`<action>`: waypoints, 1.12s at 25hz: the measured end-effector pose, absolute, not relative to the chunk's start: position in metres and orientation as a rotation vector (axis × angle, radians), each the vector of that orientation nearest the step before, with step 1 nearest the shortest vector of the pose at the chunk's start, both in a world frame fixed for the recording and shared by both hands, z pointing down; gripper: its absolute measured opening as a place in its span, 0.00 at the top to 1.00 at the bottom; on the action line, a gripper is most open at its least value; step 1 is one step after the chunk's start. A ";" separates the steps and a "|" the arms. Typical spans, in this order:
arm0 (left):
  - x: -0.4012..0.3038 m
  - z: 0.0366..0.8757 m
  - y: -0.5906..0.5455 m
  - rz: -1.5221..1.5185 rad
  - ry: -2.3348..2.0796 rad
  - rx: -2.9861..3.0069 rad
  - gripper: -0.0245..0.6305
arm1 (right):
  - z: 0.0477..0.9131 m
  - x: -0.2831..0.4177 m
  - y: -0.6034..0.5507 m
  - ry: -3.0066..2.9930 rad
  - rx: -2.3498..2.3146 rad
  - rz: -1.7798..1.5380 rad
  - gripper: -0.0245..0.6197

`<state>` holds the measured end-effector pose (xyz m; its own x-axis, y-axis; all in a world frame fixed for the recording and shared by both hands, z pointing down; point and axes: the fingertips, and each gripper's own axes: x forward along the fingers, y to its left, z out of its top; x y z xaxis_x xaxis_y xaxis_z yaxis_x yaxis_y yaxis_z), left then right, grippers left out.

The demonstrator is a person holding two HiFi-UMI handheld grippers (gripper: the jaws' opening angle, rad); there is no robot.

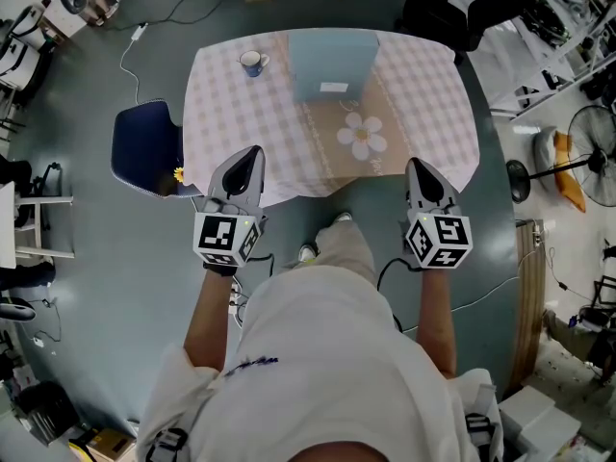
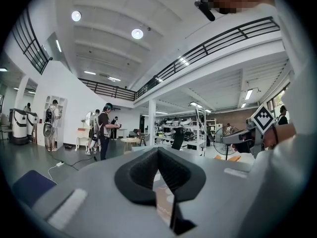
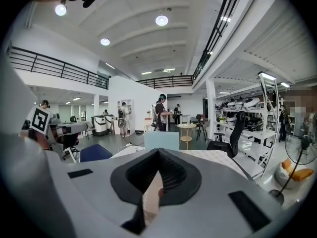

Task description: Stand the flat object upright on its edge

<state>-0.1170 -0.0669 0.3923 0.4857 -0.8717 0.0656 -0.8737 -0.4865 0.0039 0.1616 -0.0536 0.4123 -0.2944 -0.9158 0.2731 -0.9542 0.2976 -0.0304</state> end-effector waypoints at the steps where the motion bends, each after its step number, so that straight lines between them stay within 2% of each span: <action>1: -0.117 0.393 -0.067 0.086 -1.572 2.675 0.96 | 0.412 0.162 -0.054 -2.359 1.728 0.277 0.96; 28: -0.120 0.399 -0.064 0.093 -1.563 2.667 0.96 | 0.412 0.158 -0.049 -2.362 1.700 0.245 0.96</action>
